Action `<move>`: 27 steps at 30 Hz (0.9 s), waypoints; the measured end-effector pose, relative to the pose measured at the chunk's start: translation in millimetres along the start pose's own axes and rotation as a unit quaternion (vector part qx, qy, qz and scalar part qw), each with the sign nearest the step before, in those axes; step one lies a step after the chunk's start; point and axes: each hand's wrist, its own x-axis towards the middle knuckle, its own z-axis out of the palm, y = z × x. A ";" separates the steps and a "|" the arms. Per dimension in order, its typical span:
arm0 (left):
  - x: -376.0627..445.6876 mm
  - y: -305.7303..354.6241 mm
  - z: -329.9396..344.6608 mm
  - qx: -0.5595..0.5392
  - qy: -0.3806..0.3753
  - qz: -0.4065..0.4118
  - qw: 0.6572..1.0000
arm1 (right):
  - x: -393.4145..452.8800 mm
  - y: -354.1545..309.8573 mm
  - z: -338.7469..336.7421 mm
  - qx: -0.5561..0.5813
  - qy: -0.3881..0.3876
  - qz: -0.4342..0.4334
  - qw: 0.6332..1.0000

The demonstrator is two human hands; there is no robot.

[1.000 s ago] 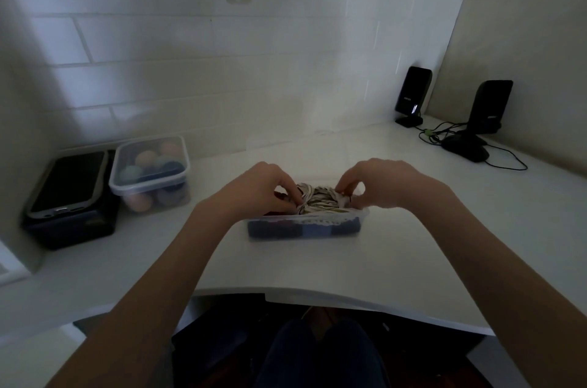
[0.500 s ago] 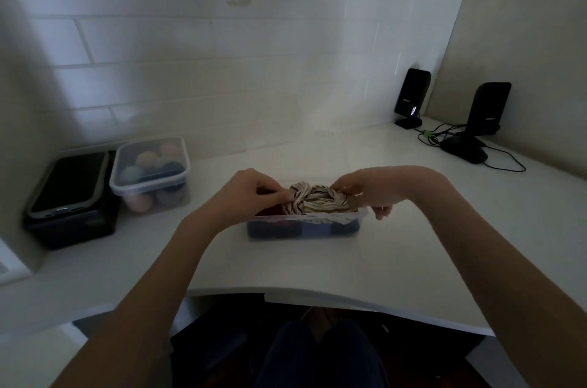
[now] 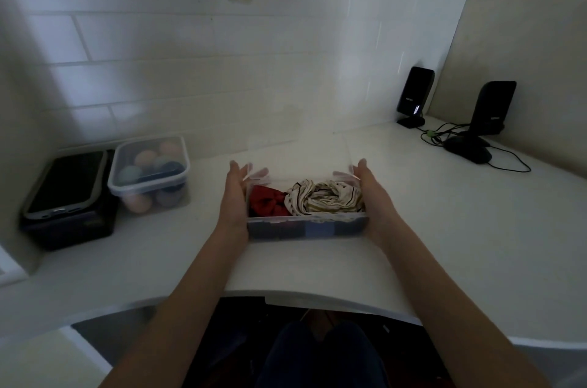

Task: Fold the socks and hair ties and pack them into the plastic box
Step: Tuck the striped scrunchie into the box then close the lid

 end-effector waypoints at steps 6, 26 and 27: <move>7.6 -3.3 -2.1 0.052 0.038 0.057 0.996 | 3.6 6.3 -1.0 0.096 0.028 -0.079 0.992; -10.4 0.2 -35.8 0.201 -0.205 0.071 0.955 | -9.9 10.9 -30.8 -0.058 -0.130 -0.108 0.984; -10.6 -0.2 -36.4 0.196 -0.206 0.070 0.956 | -9.7 11.3 -32.1 -0.051 -0.133 -0.105 0.984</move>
